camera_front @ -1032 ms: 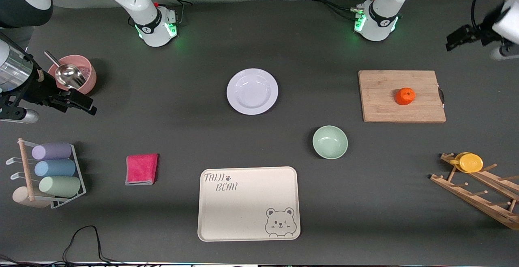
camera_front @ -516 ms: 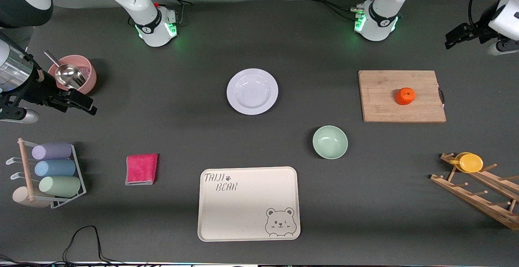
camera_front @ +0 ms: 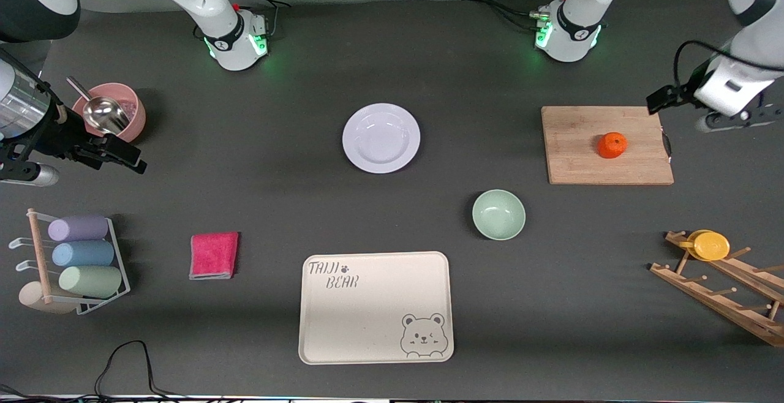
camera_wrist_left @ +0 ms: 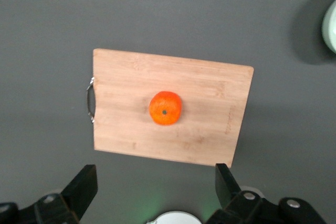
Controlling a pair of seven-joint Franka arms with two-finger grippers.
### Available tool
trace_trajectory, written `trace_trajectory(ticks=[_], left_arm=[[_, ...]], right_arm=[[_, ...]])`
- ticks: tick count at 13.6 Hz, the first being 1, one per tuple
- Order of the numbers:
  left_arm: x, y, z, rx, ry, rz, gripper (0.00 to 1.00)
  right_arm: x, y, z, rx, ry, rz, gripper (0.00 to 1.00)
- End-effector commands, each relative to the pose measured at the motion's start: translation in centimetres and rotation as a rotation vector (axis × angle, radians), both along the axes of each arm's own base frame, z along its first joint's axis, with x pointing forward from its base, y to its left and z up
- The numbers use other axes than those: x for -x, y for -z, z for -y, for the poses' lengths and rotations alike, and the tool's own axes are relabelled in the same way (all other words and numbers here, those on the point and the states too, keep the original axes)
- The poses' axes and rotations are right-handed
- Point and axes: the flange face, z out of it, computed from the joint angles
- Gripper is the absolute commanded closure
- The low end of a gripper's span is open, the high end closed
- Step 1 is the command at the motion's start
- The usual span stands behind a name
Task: Place orange and plate with both arms
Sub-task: 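Lower the left gripper and close it around the orange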
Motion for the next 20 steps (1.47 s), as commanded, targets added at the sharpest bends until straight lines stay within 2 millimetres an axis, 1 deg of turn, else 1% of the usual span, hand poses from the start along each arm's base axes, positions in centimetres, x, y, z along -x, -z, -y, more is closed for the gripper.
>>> trace_trajectory(ticks=[1,3,5,6,7,9,10,12,15,19,20], left_arm=[[0.6,5.8,-0.1,-0.006,0.022,-0.007,0.00],[1.3,10.0,-1.0,-0.002,0.003,-0.002,0.00],[2.9,13.5,-0.8,0.004,0.006,0.013,0.00],[3.4,14.9,-0.9,0.005,0.004,0.021,0.00],[3.8,16.2,-1.4,0.007,-0.009,0.023,0.00],[4.2,18.9,-1.5,0.009,-0.008,0.035,0.00],[4.6,19.9,-1.6,0.010,-0.012,0.047,0.00],[5.5,21.7,-1.6,0.013,-0.017,0.056,0.00],[6.1,23.5,-1.6,0.014,-0.029,0.063,0.00],[6.5,24.2,-1.5,0.015,-0.029,0.075,0.00],[6.5,24.2,-1.5,0.015,-0.029,0.076,0.14]], right_arm=[[0.1,-0.2,-0.2,-0.021,0.013,-0.001,0.00],[0.0,0.1,-0.3,-0.021,0.010,-0.007,0.00],[-0.1,0.1,-0.2,-0.021,0.012,-0.006,0.00],[-0.1,0.2,-0.2,-0.021,0.012,-0.007,0.00],[-0.2,0.2,-0.2,-0.021,0.012,-0.007,0.00],[-0.1,0.2,-0.2,-0.021,0.012,-0.009,0.00],[-0.2,0.2,-0.2,-0.021,0.014,-0.008,0.00],[-0.2,0.2,-0.2,-0.021,0.014,-0.007,0.00],[-0.2,0.2,-0.2,-0.021,0.014,-0.007,0.00],[-0.1,0.3,-0.2,-0.021,0.013,-0.011,0.00],[-0.1,0.3,-0.2,-0.021,0.014,-0.009,0.00]])
